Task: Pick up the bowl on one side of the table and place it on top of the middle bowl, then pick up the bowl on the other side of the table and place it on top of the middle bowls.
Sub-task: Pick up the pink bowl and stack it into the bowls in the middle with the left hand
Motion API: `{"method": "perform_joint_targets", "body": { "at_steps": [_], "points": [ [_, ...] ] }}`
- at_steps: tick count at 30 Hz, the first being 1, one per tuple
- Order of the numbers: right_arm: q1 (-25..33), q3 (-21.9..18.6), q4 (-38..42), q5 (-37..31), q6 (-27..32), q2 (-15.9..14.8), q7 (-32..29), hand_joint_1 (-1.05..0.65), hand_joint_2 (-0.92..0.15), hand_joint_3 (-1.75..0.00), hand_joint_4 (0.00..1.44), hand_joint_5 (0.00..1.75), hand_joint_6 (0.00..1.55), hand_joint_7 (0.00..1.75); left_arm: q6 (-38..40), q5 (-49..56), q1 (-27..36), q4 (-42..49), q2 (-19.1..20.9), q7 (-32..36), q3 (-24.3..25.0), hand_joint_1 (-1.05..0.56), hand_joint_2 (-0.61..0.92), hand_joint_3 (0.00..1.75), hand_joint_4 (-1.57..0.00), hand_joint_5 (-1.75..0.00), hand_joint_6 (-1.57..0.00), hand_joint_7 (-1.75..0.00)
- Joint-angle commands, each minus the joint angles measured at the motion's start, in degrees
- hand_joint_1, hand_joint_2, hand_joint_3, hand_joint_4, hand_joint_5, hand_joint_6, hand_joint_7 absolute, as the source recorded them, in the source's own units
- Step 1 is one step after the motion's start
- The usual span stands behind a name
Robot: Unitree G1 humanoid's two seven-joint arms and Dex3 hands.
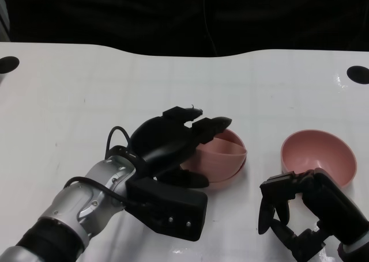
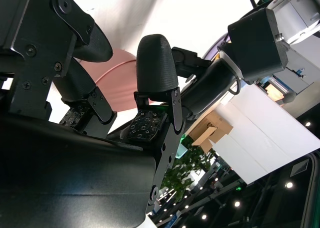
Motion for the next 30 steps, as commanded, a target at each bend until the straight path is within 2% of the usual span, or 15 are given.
{"method": "perform_joint_targets", "body": {
  "at_steps": [1, 16, 30],
  "points": [
    [0.0, -0.3, -0.2, 0.3, 0.1, -0.8, -0.1, 0.15, 0.13, -1.75, 1.06, 1.68, 1.06, 1.19, 1.0, -0.1, 1.1, -2.3, 1.5, -1.4, 0.7, -0.86, 0.92, 0.62, 0.00, -0.01, -0.06, 0.00],
    [-0.1, -0.2, -0.1, 0.8, -0.3, -0.7, 0.1, 0.16, 0.14, -1.75, 1.07, 1.67, 1.07, 1.19, 3.6, 0.2, 8.9, -15.1, 6.7, -6.4, 3.2, -0.85, 0.92, 0.58, -0.04, -0.03, -0.09, -0.02],
    [0.1, -0.2, -0.6, 0.6, 0.2, -0.7, 0.0, 0.16, 0.15, -1.75, 1.08, 1.67, 1.07, 1.19, 2.7, 3.9, 10.7, -13.6, 6.9, -5.1, 1.7, -0.76, 0.92, 0.57, -0.06, -0.04, -0.11, -0.02]
  ]
}}
